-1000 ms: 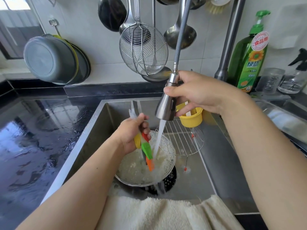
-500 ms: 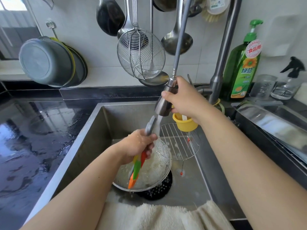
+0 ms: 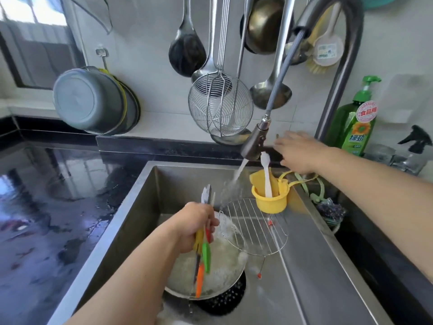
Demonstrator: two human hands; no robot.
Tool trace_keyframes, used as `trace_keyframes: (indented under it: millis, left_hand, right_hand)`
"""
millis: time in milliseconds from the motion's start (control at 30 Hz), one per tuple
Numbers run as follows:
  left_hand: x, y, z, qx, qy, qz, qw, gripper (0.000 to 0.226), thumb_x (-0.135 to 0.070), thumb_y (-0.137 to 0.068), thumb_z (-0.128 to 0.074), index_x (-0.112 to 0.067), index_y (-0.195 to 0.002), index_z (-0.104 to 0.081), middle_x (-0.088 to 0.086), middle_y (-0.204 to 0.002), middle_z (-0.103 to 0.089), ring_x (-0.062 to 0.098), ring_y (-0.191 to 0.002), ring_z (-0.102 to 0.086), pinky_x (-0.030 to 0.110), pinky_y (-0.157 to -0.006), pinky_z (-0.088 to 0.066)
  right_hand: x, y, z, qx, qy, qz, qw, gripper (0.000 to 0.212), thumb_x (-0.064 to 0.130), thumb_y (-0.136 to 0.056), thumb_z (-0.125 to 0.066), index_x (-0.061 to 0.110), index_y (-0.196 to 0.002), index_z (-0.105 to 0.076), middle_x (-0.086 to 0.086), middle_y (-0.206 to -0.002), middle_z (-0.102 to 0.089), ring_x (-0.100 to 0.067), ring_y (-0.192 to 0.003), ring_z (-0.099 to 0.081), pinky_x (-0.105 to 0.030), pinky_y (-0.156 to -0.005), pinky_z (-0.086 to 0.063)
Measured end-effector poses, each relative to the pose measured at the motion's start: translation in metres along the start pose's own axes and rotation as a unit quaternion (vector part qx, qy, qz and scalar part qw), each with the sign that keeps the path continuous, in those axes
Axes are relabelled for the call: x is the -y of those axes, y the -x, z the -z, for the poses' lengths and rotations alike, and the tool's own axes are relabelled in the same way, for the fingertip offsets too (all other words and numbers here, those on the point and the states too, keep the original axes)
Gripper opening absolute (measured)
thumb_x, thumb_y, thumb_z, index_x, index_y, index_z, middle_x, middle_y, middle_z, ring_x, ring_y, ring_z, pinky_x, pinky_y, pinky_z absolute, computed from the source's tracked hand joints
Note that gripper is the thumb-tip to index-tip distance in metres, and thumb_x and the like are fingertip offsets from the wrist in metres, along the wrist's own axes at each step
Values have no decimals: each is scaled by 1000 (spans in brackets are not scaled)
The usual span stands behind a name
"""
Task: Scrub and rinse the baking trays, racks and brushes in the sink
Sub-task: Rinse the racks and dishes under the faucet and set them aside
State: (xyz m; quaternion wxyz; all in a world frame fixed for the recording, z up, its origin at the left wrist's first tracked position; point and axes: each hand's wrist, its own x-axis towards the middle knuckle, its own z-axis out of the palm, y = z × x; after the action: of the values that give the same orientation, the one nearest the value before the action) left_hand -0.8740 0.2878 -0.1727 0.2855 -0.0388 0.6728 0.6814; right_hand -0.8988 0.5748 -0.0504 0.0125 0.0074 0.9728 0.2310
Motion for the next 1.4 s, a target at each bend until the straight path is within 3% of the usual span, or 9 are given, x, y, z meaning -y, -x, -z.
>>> trace_keyframes:
  millis: [133, 267, 400, 533, 700, 900, 1067, 1200, 1400]
  left_hand:
    - [0, -2, 5, -5, -24, -3, 1000, 12, 7, -100, -49, 1, -93, -55, 14, -68, -55, 21, -53, -46, 27, -52, -40]
    - [2, 0, 5, -21, -17, -17, 1000, 19, -2, -106, -50, -4, -87, -53, 10, -64, -51, 23, -53, -51, 30, -53, -47]
    - [-8, 6, 1, -37, -22, -126, 991, 23, -19, -111, -45, -6, -94, -53, 6, -69, -59, 27, -72, -74, 46, -74, -56]
    - [1, 24, 1, -62, -151, -149, 975, 22, -23, -109, -46, -7, -100, -58, 11, -103, -77, 27, -94, -75, 46, -91, -57]
    - [-26, 40, -3, -139, -124, -190, 964, 17, -25, -110, -48, -20, -97, -58, 6, -113, -73, 28, -99, -68, 47, -87, -55]
    - [-22, 52, -1, -185, -143, -63, 970, 29, -17, -109, -41, 3, -96, -59, 21, -98, -67, 37, -91, -67, 52, -85, -59]
    - [-44, 67, -47, -168, 4, -54, 984, 16, -15, -110, -39, -1, -111, -47, 16, -74, -49, 30, -60, -55, 48, -55, -57]
    - [-73, 76, -107, -49, 44, 10, 998, 29, -11, -105, -37, -8, -77, -44, 10, -64, -44, 25, -58, -46, 41, -60, -48]
    - [-80, 102, -234, 127, 6, 38, 991, 5, -2, -104, -41, -2, -108, -44, 10, -77, -39, 17, -60, -41, 35, -60, -49]
  right_hand:
    - [-3, 2, -3, -10, 108, -41, 993, 57, 48, -105, -37, 20, -154, -40, -1, -166, -26, -33, -156, -6, -56, -124, -5]
    - [3, 26, 11, 27, 41, -62, 997, 59, 40, -105, -38, 14, -157, -32, -9, -167, -17, -36, -155, -2, -53, -126, -4]
    - [-8, 61, 13, -21, -46, -69, 996, 58, 40, -106, -43, 14, -157, -33, -10, -166, -19, -32, -154, -6, -44, -125, -4]
    - [-31, 111, 6, -9, -69, -76, 995, 46, 43, -102, -43, 28, -145, -50, -6, -159, -35, -34, -149, -16, -49, -125, -14]
    - [-32, 169, 0, 16, -82, -61, 995, 43, 44, -103, -45, 31, -143, -51, -5, -160, -31, -33, -150, -14, -48, -124, -15]
    - [-25, 218, -18, 66, -128, -106, 984, 64, 54, -99, -48, 20, -153, -39, -6, -160, -33, -33, -145, -26, -50, -120, -27]
    - [-27, 256, -43, 47, -160, -179, 970, 99, 54, -93, -62, 14, -161, -3, -8, -169, 1, -37, -152, -13, -50, -122, -23]
    - [-74, 261, -41, 11, -146, -209, 967, 74, 63, -88, -59, 11, -141, -53, -10, -166, -13, -37, -148, -18, -49, -118, -28]
    - [-142, 266, -22, -24, -234, -283, 930, 58, 68, -90, -54, 14, -80, -72, -15, -135, -57, -35, -125, -47, -42, -104, -43]
